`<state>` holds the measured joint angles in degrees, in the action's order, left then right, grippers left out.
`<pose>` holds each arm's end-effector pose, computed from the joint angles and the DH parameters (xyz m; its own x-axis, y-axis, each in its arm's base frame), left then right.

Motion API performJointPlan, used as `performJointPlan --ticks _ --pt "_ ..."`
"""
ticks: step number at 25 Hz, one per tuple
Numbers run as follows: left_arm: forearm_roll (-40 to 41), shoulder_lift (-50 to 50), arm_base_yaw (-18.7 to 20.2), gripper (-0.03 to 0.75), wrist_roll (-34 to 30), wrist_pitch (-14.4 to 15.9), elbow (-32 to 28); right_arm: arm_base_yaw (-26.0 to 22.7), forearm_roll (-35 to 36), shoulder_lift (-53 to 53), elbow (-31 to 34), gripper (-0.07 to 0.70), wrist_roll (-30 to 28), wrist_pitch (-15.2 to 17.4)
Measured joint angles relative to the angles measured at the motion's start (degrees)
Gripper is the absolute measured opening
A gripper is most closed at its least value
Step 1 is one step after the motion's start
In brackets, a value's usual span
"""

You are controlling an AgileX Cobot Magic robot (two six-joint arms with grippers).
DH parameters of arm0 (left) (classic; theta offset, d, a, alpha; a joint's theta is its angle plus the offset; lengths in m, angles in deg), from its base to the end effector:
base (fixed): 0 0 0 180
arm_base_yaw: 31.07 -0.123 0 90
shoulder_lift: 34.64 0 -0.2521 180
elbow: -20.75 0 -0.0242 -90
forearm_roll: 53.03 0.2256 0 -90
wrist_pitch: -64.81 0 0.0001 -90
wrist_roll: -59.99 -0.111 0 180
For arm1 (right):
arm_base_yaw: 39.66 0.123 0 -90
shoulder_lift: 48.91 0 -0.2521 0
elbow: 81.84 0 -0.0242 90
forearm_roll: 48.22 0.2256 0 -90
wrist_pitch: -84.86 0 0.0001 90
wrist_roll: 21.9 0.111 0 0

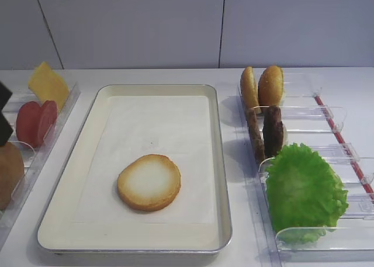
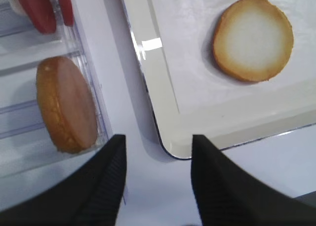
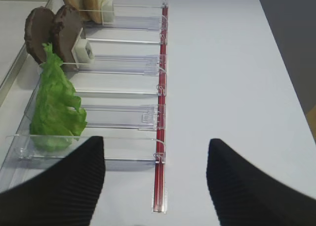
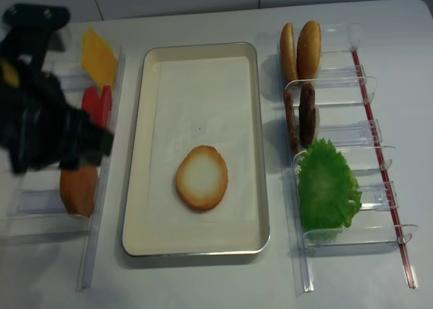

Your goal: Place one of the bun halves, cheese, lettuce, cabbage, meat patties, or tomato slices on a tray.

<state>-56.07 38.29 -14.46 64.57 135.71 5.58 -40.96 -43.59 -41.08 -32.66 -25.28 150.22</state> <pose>0.1808 -0.0597 0.2921 -0.9197 0.1731 -0.3525 0.2144 0.9733 -0.0814 0.0200 0.0077 0.2412 -0.5330 -0.0131 -0.8460 -0.0528 0.9984 0.0179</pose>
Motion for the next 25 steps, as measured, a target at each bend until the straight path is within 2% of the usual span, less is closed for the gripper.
performJointPlan --ticks 15,25 --pt "3.0 -28.7 0.0 0.297 0.7 0.7 -20.7 0.0 0.0 0.0 0.0 0.444 0.0 0.0" --pt "3.0 -50.1 0.0 0.295 0.3 1.3 -28.5 0.0 0.0 0.0 0.0 0.444 0.0 0.0"
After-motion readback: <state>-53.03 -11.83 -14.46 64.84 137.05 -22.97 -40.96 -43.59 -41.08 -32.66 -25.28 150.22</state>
